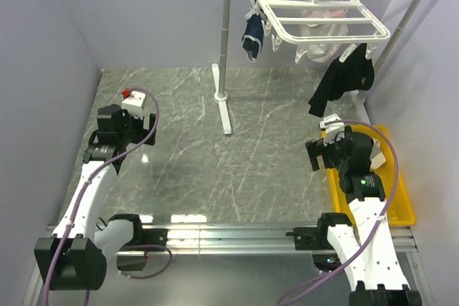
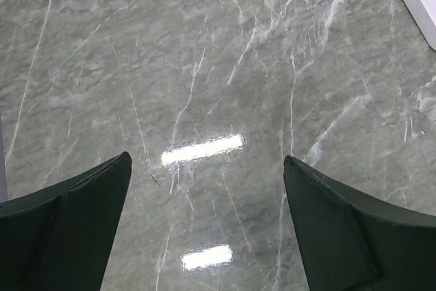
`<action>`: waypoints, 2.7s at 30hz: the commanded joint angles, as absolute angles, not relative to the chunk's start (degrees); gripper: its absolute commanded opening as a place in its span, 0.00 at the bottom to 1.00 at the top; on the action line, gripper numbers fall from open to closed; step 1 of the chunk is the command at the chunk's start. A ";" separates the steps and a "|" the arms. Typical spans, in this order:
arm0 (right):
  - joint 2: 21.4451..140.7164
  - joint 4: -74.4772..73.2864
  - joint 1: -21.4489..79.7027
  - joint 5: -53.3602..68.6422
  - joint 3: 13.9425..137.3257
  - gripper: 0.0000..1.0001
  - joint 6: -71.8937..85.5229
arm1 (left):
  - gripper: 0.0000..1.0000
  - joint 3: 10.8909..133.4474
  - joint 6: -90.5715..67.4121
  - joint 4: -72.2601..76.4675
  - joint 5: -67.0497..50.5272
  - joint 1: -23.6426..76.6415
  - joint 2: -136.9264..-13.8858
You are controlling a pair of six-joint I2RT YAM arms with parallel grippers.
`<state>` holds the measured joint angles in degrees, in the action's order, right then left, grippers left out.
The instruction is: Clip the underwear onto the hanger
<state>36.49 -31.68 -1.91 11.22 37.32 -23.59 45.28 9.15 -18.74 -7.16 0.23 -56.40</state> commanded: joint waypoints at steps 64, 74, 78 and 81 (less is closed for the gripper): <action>53.00 -68.02 -33.86 30.40 59.76 0.00 -64.07 | 0.99 53.61 9.15 -25.66 -22.67 0.09 -58.53; 52.03 -56.63 -0.28 27.78 63.28 0.00 -43.61 | 0.99 59.50 1.34 -29.00 -33.47 -4.56 -60.38; 55.37 -48.80 12.80 23.22 63.02 0.00 -37.63 | 0.99 59.24 -3.42 -28.04 -39.54 -7.29 -60.91; 57.56 -41.41 21.78 19.70 60.56 0.00 -35.25 | 0.99 58.10 -5.18 -26.37 -42.01 -8.26 -60.29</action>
